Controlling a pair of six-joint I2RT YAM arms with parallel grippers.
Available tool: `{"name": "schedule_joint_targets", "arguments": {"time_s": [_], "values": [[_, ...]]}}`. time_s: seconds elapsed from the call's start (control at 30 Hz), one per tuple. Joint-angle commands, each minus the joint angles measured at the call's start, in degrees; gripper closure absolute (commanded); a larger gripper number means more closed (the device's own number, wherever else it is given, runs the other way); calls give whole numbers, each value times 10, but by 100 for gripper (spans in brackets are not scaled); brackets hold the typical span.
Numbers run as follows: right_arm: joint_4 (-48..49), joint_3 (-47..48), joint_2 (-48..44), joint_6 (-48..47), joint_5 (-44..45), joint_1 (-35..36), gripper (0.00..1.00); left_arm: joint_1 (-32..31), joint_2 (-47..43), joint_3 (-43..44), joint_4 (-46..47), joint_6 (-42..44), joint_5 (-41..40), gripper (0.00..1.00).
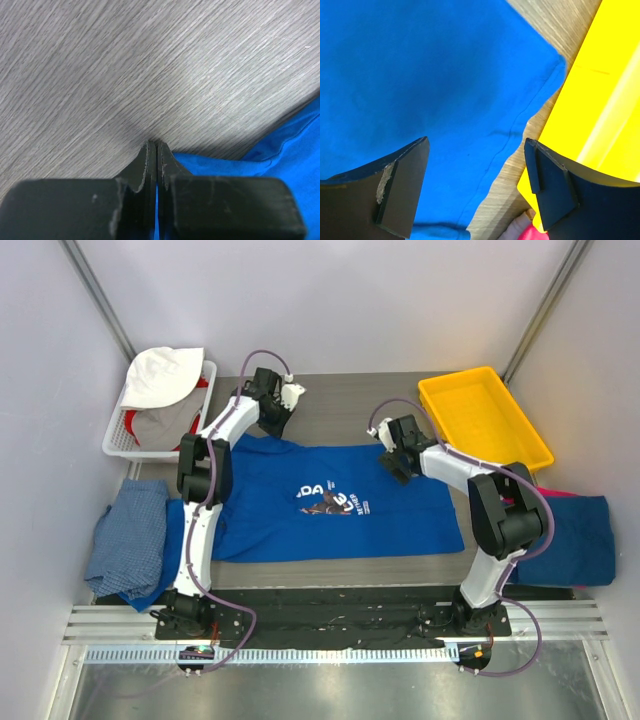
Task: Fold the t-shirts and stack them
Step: Grap the side of the flattened tshirt furthest away from the robot with both arms
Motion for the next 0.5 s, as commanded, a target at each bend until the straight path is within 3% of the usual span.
{"name": "schedule_joint_targets", "arguments": {"time_s": [0.0, 0.2, 0.47], "values": [[36, 54, 32, 29, 17, -18, 16, 5, -5, -16, -9, -3, -15, 100], [-5, 145, 81, 138, -76, -67, 15, 5, -12, -27, -6, 3, -17, 100], [-40, 200, 113, 205, -152, -121, 15, 6, -14, -35, -6, 6, -14, 100]]}}
